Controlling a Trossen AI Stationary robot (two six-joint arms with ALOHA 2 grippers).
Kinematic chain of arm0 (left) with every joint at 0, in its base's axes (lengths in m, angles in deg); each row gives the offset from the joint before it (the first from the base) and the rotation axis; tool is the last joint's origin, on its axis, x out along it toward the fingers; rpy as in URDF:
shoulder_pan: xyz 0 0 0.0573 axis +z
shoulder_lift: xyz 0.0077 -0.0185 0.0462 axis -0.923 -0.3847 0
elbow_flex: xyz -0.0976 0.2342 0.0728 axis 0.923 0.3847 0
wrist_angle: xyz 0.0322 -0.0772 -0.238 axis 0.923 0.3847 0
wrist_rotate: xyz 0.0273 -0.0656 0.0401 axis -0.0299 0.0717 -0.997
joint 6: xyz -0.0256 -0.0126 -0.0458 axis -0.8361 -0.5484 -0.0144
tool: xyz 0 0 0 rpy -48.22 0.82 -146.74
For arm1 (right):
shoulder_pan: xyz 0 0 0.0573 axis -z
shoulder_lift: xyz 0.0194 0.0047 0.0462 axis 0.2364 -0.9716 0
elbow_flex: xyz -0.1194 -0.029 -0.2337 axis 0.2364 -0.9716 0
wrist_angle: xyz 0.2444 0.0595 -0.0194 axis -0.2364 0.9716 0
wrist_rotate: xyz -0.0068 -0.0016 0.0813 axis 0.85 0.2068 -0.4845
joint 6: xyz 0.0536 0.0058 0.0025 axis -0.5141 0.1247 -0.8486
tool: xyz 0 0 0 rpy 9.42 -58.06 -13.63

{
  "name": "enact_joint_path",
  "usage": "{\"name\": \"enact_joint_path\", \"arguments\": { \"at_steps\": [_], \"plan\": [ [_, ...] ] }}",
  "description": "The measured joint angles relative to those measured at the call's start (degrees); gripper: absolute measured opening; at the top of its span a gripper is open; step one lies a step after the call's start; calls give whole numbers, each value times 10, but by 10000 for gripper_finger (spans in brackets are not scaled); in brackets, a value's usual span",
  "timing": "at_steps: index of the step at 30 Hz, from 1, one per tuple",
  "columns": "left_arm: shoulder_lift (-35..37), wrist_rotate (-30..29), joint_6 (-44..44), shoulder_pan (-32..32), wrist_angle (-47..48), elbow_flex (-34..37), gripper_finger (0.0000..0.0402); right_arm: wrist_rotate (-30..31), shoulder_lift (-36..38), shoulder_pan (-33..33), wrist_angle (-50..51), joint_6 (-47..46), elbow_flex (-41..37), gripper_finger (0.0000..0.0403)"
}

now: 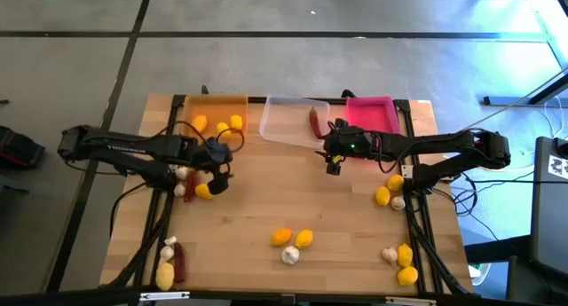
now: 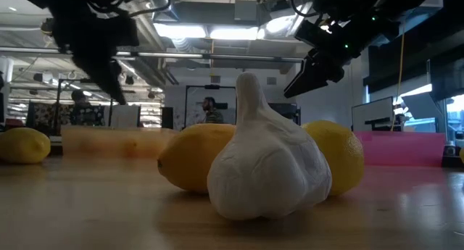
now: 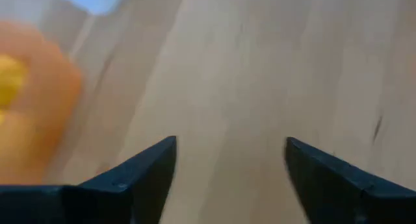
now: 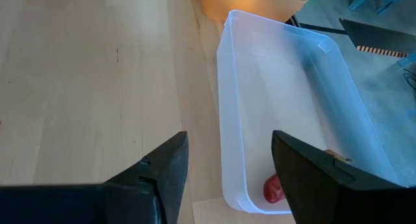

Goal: Sort produce into baskets
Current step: Put the yellow lemon into the orange bin

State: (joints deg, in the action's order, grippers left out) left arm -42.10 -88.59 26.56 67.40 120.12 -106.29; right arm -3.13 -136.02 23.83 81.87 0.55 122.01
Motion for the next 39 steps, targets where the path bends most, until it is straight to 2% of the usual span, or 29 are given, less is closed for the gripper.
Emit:
{"name": "enact_joint_path", "arguments": {
  "at_steps": [7,11,17,24,39],
  "plan": [
    [0,-3,-112,-61,81,0,276,0,0,0,0,0,0,215],
    [0,-3,-139,-88,104,0,276,0,0,0,0,0,0,215],
    [-3,-3,-129,-129,108,0,276,0,0,0,0,0,0,215],
    [-31,-4,-140,-168,180,0,276,0,0,0,2,0,0,215],
    [-76,-4,-114,-199,173,7,276,0,0,0,2,0,0,215]
  ]
}}
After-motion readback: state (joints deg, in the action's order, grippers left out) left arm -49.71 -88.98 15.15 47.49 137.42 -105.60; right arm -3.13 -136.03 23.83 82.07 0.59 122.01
